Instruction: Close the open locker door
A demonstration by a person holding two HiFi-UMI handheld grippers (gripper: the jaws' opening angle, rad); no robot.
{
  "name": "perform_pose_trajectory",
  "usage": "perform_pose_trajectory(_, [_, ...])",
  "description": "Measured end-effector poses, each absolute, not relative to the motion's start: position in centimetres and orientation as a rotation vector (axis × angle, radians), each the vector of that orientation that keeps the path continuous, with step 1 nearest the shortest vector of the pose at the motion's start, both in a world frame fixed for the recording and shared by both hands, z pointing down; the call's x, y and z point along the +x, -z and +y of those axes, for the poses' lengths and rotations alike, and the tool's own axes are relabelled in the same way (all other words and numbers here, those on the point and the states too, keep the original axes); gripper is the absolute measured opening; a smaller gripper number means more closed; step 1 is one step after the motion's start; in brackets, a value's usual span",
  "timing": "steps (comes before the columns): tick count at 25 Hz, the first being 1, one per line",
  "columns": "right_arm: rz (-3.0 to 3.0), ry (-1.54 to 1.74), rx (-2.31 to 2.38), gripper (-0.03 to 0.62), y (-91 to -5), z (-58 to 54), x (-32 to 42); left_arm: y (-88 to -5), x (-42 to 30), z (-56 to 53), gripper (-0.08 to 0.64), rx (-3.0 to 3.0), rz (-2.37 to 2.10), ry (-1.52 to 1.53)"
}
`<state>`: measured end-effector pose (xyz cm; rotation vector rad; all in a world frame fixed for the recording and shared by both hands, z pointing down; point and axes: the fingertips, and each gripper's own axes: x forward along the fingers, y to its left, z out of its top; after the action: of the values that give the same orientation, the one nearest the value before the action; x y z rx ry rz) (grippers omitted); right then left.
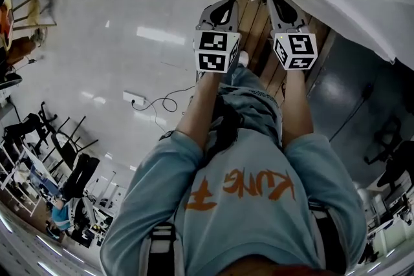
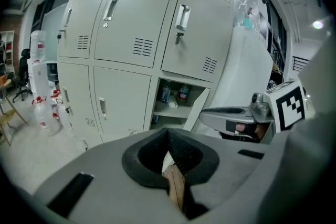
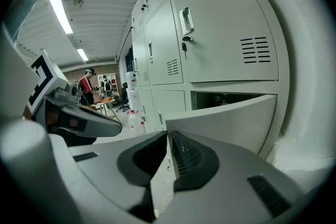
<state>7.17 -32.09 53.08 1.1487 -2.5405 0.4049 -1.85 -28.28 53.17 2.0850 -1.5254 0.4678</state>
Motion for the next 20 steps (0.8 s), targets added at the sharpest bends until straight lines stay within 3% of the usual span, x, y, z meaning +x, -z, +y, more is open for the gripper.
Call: perform_pose_trajectory(20, [-2.455,-0.514,1.327,0.040,-53.7,-41.2,4.4,-51.9,-3.5,-37.6,0.018,2.194,-1.435,-0.487])
